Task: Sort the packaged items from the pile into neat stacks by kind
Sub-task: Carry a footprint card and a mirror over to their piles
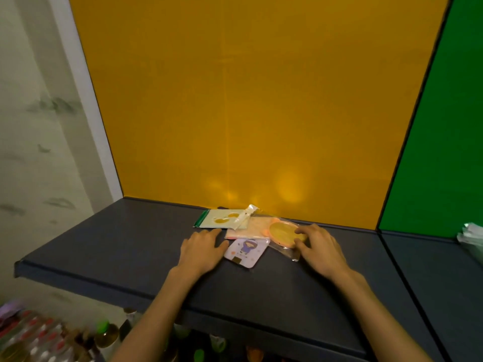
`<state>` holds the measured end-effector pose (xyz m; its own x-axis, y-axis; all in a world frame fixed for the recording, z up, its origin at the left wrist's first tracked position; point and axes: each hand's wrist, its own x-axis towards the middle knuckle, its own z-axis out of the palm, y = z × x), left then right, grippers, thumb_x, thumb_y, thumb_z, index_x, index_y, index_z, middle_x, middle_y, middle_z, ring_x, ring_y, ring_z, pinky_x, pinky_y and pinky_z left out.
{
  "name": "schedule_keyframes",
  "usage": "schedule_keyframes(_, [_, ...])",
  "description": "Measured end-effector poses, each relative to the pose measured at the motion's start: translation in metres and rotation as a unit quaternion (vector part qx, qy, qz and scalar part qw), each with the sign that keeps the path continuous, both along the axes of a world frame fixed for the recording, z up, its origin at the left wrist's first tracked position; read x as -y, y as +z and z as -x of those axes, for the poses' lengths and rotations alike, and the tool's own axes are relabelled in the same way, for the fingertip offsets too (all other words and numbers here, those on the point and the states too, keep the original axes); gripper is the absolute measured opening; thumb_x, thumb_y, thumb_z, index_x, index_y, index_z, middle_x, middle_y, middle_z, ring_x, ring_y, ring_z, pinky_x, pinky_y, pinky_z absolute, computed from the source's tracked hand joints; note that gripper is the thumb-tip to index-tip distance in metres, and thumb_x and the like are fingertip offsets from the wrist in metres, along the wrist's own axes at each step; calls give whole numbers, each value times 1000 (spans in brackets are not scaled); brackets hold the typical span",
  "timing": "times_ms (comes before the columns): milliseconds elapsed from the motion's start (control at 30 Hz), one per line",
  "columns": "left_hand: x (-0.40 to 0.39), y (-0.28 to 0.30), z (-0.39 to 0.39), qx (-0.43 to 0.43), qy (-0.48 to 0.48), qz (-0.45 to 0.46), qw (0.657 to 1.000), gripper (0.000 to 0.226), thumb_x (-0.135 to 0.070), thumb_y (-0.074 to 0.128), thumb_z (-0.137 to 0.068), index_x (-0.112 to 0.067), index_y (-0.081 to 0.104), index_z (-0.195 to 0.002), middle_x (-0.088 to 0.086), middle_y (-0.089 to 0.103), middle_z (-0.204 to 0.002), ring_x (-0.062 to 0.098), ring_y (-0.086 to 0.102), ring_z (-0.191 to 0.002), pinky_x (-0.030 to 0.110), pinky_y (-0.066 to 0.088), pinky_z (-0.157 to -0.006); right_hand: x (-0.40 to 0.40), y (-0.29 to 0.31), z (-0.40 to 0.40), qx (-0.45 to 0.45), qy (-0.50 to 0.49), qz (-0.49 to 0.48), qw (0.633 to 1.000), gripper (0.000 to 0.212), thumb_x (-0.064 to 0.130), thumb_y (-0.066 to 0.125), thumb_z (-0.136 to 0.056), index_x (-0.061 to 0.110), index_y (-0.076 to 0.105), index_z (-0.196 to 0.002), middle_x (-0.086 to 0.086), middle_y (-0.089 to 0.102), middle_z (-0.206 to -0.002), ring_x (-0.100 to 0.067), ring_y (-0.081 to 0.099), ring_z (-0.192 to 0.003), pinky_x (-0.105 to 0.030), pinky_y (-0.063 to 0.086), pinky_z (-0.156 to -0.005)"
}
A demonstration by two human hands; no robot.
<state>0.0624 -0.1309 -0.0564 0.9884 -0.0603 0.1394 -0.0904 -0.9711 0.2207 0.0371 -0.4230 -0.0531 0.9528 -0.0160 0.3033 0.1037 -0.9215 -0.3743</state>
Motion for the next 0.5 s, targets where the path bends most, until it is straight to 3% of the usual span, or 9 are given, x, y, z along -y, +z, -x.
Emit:
schedule_keyframes(200, [-4, -18, -28, -3, -41, -16, 999, 59, -61, 31, -97, -30, 41, -146, 2, 48, -146, 26, 43, -132, 47, 37, -106, -4, -5, -10, -19, -48, 7, 999, 39, 38, 54, -96, 24, 57, -132, -1, 56, -130, -22, 51, -122, -40, 47, -96])
schedule_keyframes(400, [-9, -24, -53, -16, -8, 69, 997, 64, -63, 25, -97, -16, 58, -126, 6, 56, -136, 25, 47, -128, 45, 38, -105, -10, -10, -18, -49, -84, 20, 995, 46, 43, 50, -96, 21, 53, -136, -5, 54, -131, -25, 48, -123, -40, 44, -95])
schedule_keyframes(500, [-6, -17, -64, -29, 56, 158, 985, 67, -63, 27, -97, -13, 62, -124, 9, 57, -134, 29, 48, -126, 45, 38, -103, -12, -13, -19, -60, -96, 25, 993, 45, 48, 47, -96, 21, 54, -132, -4, 53, -130, -25, 49, -120, -40, 44, -92])
